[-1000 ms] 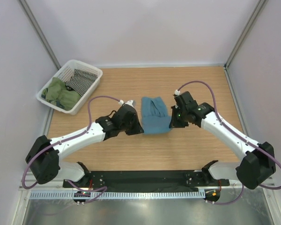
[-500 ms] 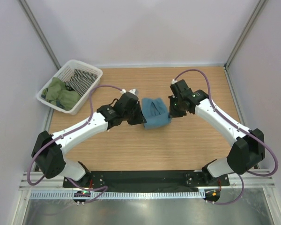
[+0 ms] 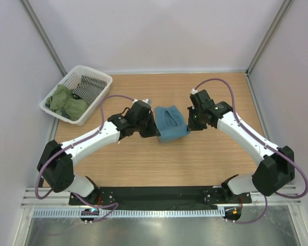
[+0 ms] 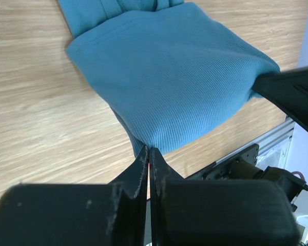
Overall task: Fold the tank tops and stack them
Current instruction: Fold the tank top
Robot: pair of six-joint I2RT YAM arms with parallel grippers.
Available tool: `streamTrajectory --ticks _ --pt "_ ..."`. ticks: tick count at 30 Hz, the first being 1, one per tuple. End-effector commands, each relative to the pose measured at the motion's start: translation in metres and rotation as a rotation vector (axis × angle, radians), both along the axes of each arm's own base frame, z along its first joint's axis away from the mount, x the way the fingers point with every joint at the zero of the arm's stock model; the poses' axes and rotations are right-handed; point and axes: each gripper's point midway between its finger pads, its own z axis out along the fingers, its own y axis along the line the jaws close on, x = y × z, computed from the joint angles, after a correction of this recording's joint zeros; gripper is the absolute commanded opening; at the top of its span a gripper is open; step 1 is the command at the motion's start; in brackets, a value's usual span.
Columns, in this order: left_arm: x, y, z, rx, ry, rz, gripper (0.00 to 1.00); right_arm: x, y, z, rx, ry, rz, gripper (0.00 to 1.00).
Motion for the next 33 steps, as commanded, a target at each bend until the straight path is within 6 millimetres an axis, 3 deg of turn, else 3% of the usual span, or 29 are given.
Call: streamTrajectory --ticks 1,11,19,22,29,30,32,33 --pt "-0.010 -0.007 0.006 -0.049 0.000 -0.020 0.00 -0.011 -0.004 0.012 0.045 -0.044 -0.015 0.01" --pt "-0.029 -0.016 -0.002 -0.055 0.018 -0.036 0.00 -0.025 -0.013 0.004 0.040 -0.039 -0.027 0.01" --pt "-0.012 -0.015 0.009 -0.014 -0.022 -0.020 0.01 0.001 -0.013 0.013 -0.029 -0.060 -0.029 0.01" --pt "0.002 -0.018 0.020 -0.036 -0.029 -0.015 0.01 0.015 -0.009 0.018 -0.034 -0.072 -0.025 0.01" --pt "0.046 -0.012 0.025 -0.050 -0.030 0.028 0.01 0.056 -0.010 0.016 -0.056 -0.076 -0.056 0.01" --pt "0.059 -0.005 0.017 -0.036 -0.019 0.049 0.01 0.065 -0.010 0.012 -0.062 -0.065 -0.064 0.01" --pt "0.079 -0.001 0.022 -0.054 -0.021 0.064 0.01 0.081 -0.009 0.018 -0.046 -0.081 -0.072 0.01" --pt "0.088 0.000 0.011 -0.034 -0.005 0.065 0.01 0.088 -0.009 0.010 -0.051 -0.062 -0.078 0.01"
